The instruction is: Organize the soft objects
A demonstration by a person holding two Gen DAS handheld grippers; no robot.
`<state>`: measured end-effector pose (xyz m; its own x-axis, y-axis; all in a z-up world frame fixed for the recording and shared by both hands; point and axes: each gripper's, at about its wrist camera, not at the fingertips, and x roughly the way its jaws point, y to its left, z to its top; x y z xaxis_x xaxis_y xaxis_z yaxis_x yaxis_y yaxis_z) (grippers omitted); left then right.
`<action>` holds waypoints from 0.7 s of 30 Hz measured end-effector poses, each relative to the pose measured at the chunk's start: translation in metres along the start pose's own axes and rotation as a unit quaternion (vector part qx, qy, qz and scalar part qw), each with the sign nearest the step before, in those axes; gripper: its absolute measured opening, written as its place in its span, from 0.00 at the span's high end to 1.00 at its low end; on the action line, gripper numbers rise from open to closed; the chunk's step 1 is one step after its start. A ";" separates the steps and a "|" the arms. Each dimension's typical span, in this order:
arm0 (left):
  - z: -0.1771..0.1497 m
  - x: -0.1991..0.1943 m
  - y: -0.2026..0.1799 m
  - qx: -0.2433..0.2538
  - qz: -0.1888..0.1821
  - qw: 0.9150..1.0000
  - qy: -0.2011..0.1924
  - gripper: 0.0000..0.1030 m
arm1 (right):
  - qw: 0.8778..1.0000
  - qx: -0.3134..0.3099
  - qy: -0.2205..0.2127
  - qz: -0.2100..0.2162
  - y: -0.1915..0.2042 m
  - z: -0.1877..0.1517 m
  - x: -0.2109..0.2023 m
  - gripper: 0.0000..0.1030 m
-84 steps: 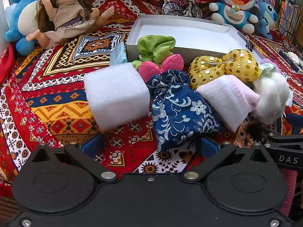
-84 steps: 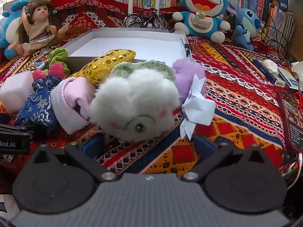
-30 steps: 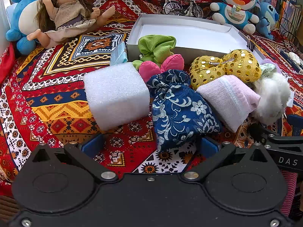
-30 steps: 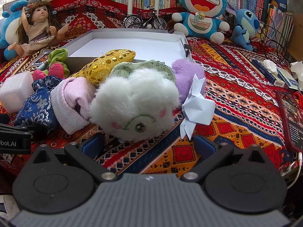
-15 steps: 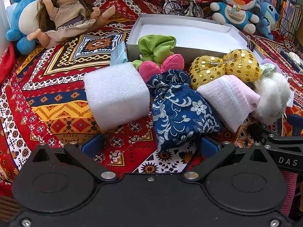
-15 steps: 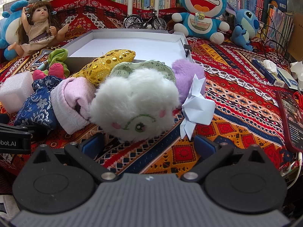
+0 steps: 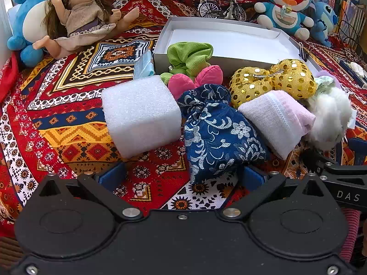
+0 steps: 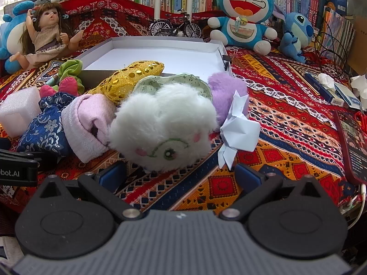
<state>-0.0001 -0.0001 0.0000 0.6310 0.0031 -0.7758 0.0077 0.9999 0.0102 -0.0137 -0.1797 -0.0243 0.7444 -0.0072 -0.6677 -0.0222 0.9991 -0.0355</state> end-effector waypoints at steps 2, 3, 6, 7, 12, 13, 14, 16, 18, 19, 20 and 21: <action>0.000 0.004 0.000 0.001 -0.001 1.000 0.002 0.00 | 1.000 0.000 -0.001 0.001 0.002 -0.001 -0.001 0.00; 0.002 0.003 0.000 0.002 -0.001 1.000 0.003 0.00 | 1.000 -0.001 -0.002 0.001 0.001 -0.001 -0.001 0.00; 0.002 0.001 0.001 0.004 -0.002 1.000 0.003 0.00 | 1.000 -0.002 -0.004 0.002 0.001 -0.002 -0.002 0.00; 0.002 0.002 0.002 0.004 -0.002 1.000 0.002 0.00 | 1.000 -0.002 -0.004 0.003 0.001 -0.001 -0.002 0.00; -0.003 0.000 0.002 0.008 -0.005 1.000 -0.006 0.00 | 1.000 -0.004 -0.013 0.009 -0.001 -0.004 -0.002 0.00; -0.003 -0.001 0.002 0.009 -0.006 1.000 -0.007 0.00 | 1.000 -0.005 -0.017 0.010 -0.001 -0.005 -0.002 0.00; -0.004 -0.001 0.003 0.009 -0.007 1.000 -0.009 0.00 | 1.000 -0.005 -0.021 0.010 -0.002 -0.006 -0.002 0.00; -0.006 -0.003 0.002 0.010 -0.006 1.000 -0.013 0.00 | 1.000 -0.004 -0.026 0.009 -0.001 -0.007 -0.002 0.00; -0.006 -0.003 0.001 0.010 -0.006 1.000 -0.011 0.00 | 1.000 -0.003 -0.029 0.010 -0.001 -0.007 -0.002 0.00; -0.006 -0.004 0.002 0.011 -0.008 1.000 -0.008 0.00 | 0.999 -0.005 -0.030 0.011 -0.002 -0.007 -0.003 0.00; -0.004 -0.004 0.002 0.012 -0.011 1.000 -0.004 0.00 | 0.999 -0.006 -0.030 0.013 -0.002 -0.008 -0.004 0.00; -0.003 -0.006 0.003 0.013 -0.015 1.000 -0.002 0.00 | 0.999 -0.007 -0.031 0.015 -0.003 -0.007 -0.005 0.00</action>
<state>-0.0059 0.0027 0.0026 0.6332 -0.0269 -0.7736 0.0462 0.9989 0.0031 -0.0221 -0.1826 -0.0264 0.7827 0.0256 -0.6218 -0.0535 0.9982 -0.0263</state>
